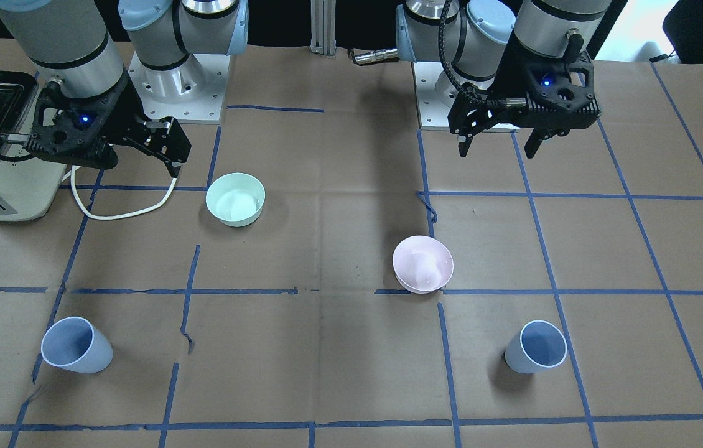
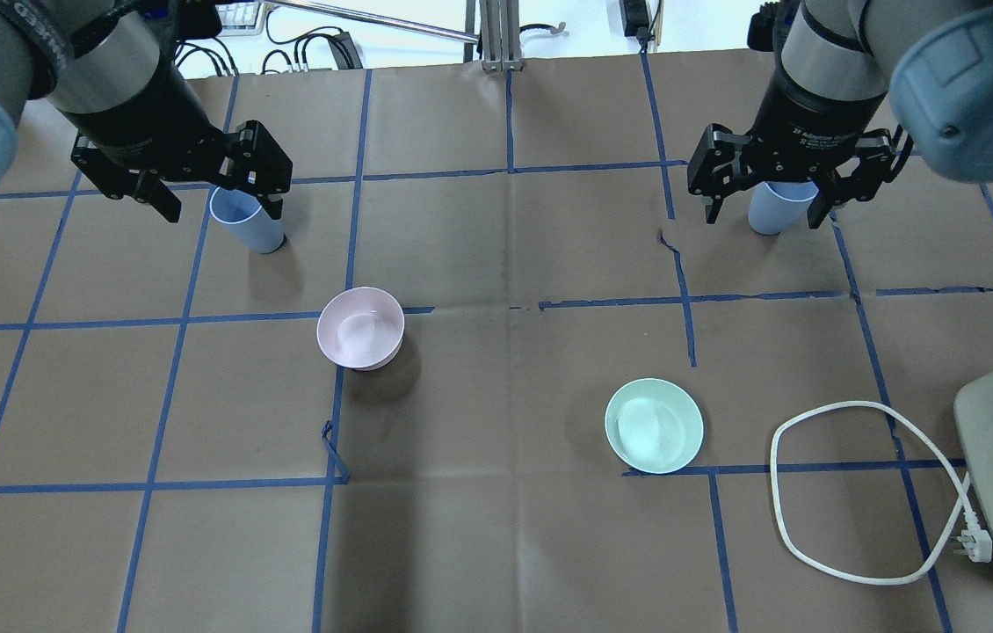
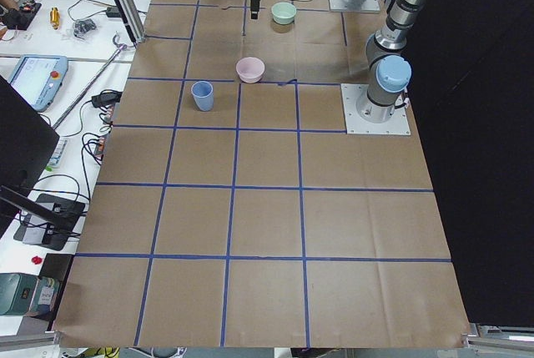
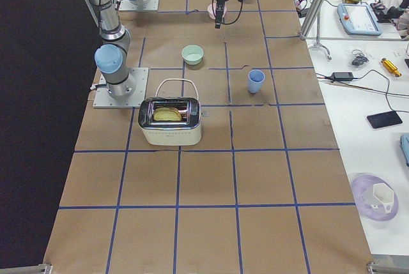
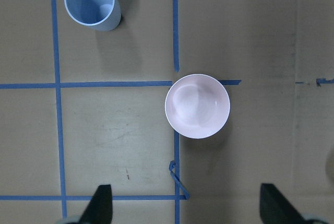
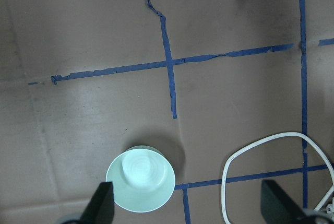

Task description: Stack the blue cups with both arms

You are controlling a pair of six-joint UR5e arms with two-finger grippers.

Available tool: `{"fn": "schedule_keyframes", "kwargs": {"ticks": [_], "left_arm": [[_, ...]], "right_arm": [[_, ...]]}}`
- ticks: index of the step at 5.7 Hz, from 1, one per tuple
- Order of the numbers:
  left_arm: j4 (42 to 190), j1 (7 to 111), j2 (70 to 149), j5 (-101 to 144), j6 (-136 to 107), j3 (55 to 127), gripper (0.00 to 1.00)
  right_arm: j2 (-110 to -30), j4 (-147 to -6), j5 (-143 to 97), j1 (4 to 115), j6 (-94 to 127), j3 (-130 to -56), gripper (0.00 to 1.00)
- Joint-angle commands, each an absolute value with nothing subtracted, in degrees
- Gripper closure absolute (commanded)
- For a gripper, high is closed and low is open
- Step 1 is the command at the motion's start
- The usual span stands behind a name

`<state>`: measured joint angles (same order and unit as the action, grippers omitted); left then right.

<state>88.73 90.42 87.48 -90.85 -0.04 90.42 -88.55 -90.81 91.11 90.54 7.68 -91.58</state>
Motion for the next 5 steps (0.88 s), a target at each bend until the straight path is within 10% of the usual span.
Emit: {"fn": "schedule_keyframes", "kwargs": {"ticks": [1, 5], "left_arm": [[88.86, 90.44, 87.45, -90.97, 0.09, 90.35, 0.0], [88.07, 90.36, 88.24, -90.7, 0.79, 92.71, 0.0]], "right_arm": [[-88.51, -90.97, 91.06, 90.53, 7.47, -91.76, 0.0], [-88.33, -91.14, 90.97, 90.18, 7.47, -92.02, 0.0]]}}
